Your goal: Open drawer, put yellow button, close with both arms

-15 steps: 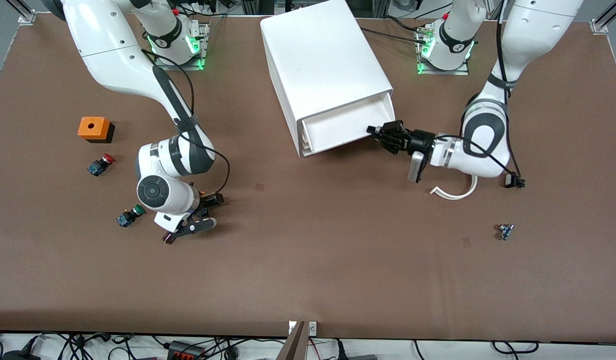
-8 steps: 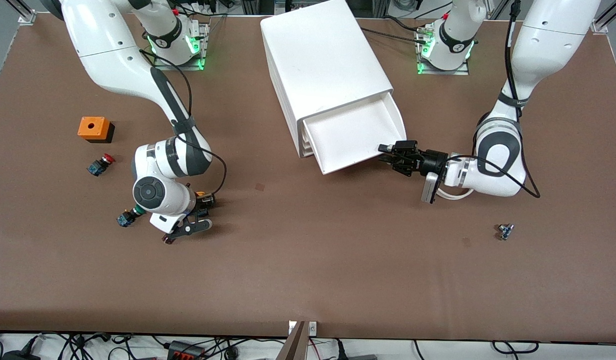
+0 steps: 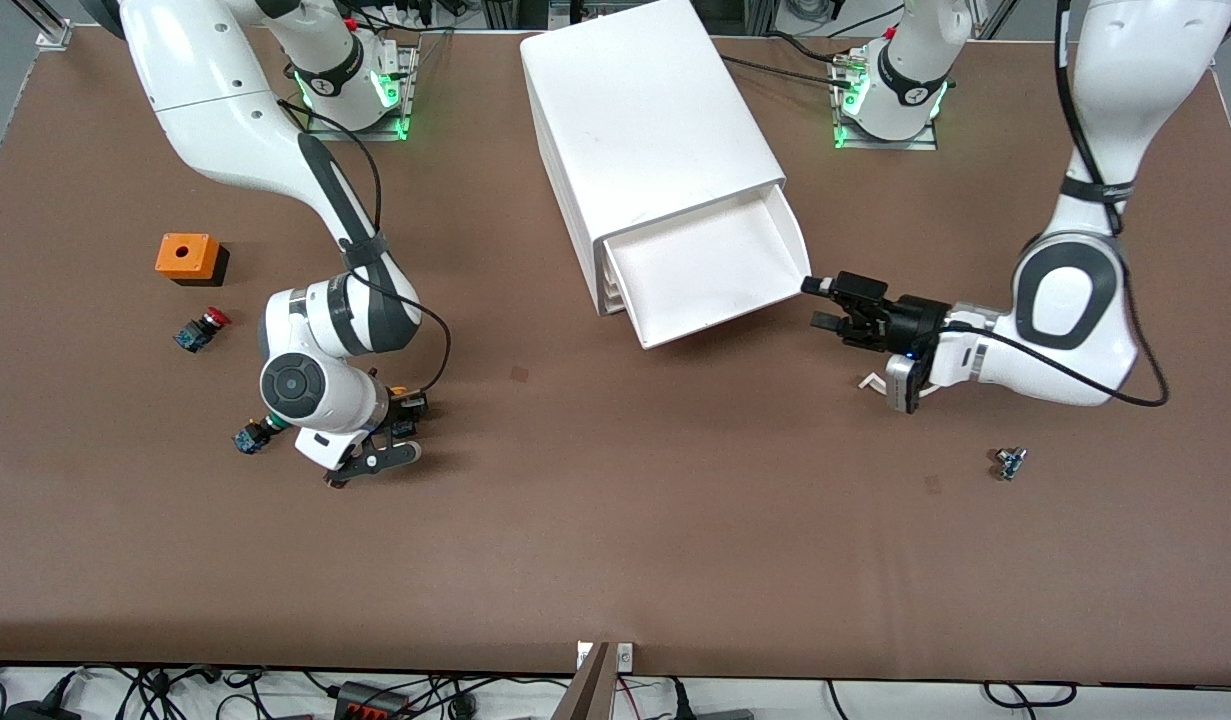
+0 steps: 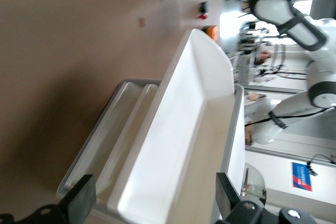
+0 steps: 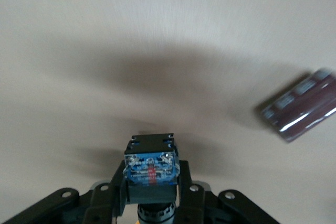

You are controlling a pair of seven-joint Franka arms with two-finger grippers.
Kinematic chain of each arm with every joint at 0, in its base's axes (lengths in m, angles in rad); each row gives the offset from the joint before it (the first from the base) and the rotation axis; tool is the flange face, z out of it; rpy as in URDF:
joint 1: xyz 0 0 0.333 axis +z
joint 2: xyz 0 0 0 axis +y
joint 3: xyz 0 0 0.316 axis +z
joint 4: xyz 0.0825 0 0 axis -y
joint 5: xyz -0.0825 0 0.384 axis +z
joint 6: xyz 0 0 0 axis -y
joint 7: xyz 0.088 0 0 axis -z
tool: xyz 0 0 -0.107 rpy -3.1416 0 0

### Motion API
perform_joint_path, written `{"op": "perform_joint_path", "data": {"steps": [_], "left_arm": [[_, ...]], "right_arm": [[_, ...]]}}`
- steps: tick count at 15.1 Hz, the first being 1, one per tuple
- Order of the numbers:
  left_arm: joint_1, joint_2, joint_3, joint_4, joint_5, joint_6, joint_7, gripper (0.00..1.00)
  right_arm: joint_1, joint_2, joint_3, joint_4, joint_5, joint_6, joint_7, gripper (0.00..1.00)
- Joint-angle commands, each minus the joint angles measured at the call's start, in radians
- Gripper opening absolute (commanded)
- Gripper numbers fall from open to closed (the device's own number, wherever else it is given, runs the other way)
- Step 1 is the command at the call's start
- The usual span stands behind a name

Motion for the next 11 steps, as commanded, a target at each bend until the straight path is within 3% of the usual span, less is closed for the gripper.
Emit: {"op": "perform_joint_path", "data": {"steps": [1, 3, 5, 11], "left_arm": [[0.003, -0.009, -0.001, 0.126, 0.192, -0.054, -0.203, 1.00], [0.003, -0.013, -0.003, 0.192, 0.353, -0.061, -0.322, 1.00], [0.002, -0.014, -0.006, 0.245, 0.513, -0.061, -0.362, 1.00], [-0.018, -0.005, -0.021, 0.286, 0.978, -0.036, -0.362, 1.00]], "right_arm": [[0.012, -0.055, 0.003, 0.118, -0.014, -0.140, 0.006, 0.00], [0.016, -0.055, 0.006, 0.285, -0.009, -0.297, 0.009, 0.00], [0.028, -0.051, 0.013, 0.417, -0.006, -0.370, 0.006, 0.00], [0.231, -0.055, 0.014, 0.542, -0.001, -0.375, 0.112, 0.00]]}}
